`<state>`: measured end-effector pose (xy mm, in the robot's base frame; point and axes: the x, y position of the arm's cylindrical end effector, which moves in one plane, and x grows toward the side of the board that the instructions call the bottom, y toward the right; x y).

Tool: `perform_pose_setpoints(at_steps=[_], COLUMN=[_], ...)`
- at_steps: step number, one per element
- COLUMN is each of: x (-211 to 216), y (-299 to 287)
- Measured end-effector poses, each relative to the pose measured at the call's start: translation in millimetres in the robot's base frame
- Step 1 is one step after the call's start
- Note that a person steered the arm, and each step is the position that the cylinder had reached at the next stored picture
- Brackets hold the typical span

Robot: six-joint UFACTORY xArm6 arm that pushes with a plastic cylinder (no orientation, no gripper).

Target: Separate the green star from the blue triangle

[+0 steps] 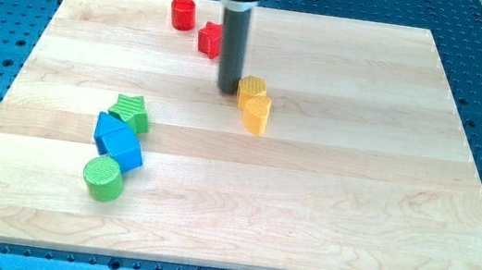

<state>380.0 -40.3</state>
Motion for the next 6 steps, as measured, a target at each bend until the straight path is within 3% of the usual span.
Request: perform_pose_setpoints(at_steps=[3, 6], x=[93, 81], y=[-47, -91])
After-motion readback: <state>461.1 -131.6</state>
